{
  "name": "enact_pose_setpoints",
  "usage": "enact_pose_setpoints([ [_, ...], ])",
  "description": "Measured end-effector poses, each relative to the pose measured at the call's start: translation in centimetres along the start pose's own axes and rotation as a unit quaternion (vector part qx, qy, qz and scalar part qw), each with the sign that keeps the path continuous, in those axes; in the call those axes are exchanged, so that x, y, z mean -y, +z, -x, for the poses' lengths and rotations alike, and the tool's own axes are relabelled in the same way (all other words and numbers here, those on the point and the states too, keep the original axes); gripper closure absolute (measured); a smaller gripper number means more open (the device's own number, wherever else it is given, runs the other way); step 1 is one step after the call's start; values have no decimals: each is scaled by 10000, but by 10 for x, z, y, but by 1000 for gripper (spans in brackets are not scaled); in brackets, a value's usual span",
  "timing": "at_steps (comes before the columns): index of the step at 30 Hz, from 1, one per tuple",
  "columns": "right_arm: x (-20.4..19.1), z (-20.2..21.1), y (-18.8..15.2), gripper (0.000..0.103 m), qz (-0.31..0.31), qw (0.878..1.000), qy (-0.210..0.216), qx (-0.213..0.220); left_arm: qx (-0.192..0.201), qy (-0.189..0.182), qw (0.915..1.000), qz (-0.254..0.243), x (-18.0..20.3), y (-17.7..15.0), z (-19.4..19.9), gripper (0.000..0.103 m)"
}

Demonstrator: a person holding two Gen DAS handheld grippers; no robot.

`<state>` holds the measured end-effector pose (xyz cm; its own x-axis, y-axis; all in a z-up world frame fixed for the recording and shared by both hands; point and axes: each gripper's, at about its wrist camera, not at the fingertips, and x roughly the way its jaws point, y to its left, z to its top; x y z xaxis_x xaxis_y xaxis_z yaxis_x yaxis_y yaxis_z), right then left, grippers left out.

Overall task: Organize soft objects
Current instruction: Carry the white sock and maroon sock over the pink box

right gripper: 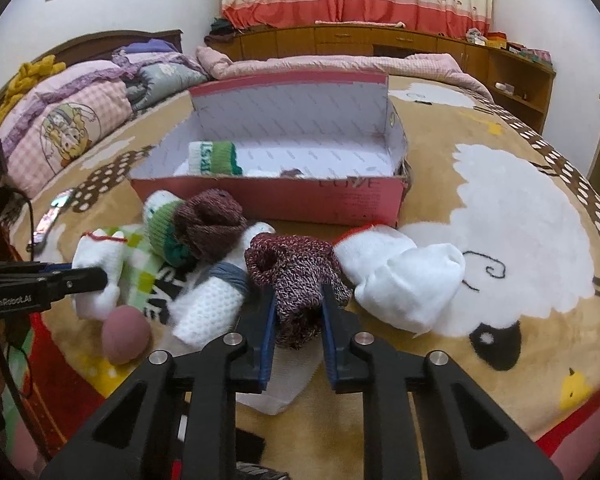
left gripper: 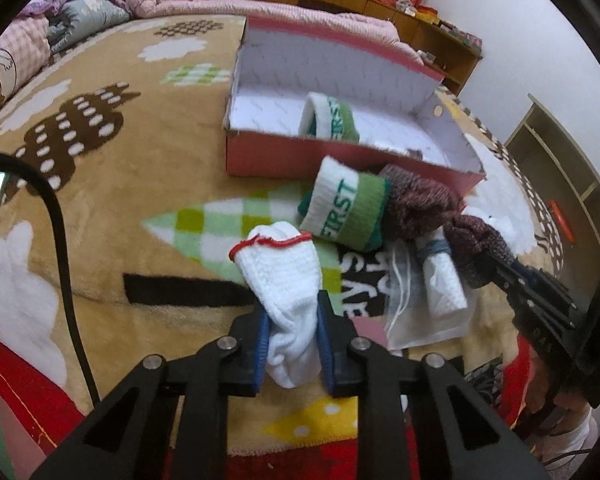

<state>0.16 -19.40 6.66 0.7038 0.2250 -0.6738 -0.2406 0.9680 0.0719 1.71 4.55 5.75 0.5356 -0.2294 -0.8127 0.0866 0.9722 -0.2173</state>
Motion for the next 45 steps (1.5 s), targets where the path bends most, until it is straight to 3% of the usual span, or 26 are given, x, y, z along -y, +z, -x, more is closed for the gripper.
enact_pose_setpoints([
  [11,-13,25,20,82,235,9989,186,363,343,46,9993,-114,10,28,18,81],
  [19,-12,32,35,82,343,9980,95,531,633,14,9977,-250,23,56,25,81],
  [32,-9,31,65,82,449,9962,-6,744,942,-6,9942,-525,46,97,28,81],
  [45,-3,9,96,82,481,9955,-114,805,956,57,9937,-581,55,132,3,81],
])
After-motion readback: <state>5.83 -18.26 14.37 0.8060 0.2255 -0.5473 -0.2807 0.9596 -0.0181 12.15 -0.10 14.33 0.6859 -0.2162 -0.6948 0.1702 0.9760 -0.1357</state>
